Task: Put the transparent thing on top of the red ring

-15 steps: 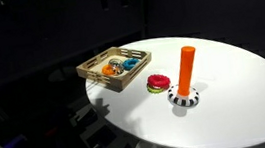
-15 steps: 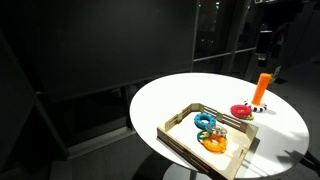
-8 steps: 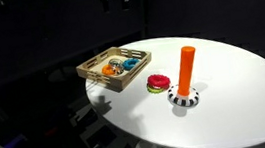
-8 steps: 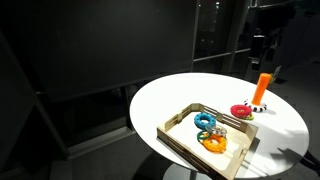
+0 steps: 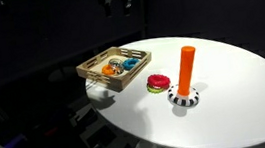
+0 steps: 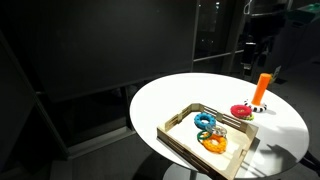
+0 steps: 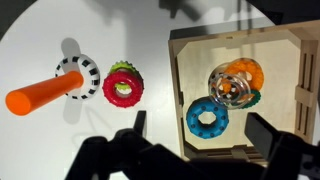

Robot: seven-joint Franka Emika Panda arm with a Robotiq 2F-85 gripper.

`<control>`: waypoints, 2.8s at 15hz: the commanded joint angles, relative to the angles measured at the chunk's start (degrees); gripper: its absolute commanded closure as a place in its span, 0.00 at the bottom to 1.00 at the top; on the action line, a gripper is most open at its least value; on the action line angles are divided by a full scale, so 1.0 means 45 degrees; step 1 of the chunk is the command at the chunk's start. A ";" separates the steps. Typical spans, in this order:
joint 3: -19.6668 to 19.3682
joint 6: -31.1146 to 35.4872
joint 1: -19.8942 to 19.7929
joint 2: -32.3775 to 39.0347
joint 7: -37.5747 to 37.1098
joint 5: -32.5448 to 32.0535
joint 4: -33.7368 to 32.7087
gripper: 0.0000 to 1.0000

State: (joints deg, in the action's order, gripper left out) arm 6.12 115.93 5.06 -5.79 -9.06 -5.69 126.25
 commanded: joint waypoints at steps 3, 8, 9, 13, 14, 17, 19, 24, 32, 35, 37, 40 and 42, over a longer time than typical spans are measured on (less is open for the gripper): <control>0.0431 0.2466 0.0450 0.1214 -0.0694 -0.0176 0.0143 0.00; 0.0554 0.3930 0.0928 0.2777 -0.0886 -0.0040 0.0104 0.00; 0.0532 0.4075 0.0995 0.3061 -0.0865 -0.0031 0.0082 0.00; 0.0480 0.4341 0.1141 0.4217 -0.0619 0.0124 -0.0088 0.00; 0.0484 0.4382 0.1184 0.4498 -0.0601 0.0141 -0.0135 0.00; 0.0535 0.4349 0.1314 0.5115 -0.0486 0.0272 -0.0251 0.00; 0.0592 0.4349 0.1426 0.5435 -0.0396 0.0375 -0.0339 0.00; 0.0603 0.4366 0.1773 0.5948 -0.0450 0.0303 -0.0571 0.00; 0.0484 0.4403 0.2020 0.6574 -0.0500 0.0151 -0.1173 0.00; 0.0477 0.4398 0.2018 0.6763 -0.0479 0.0180 -0.1380 0.08; 0.0481 0.4397 0.2013 0.6876 -0.0458 0.0211 -0.1512 0.11; 0.0475 0.4389 0.1997 0.6967 -0.0432 0.0239 -0.1628 0.15; 0.0457 0.4376 0.1990 0.7014 -0.0428 0.0240 -0.1698 0.22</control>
State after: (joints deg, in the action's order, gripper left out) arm 8.65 135.61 13.85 24.95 -11.88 -5.13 120.08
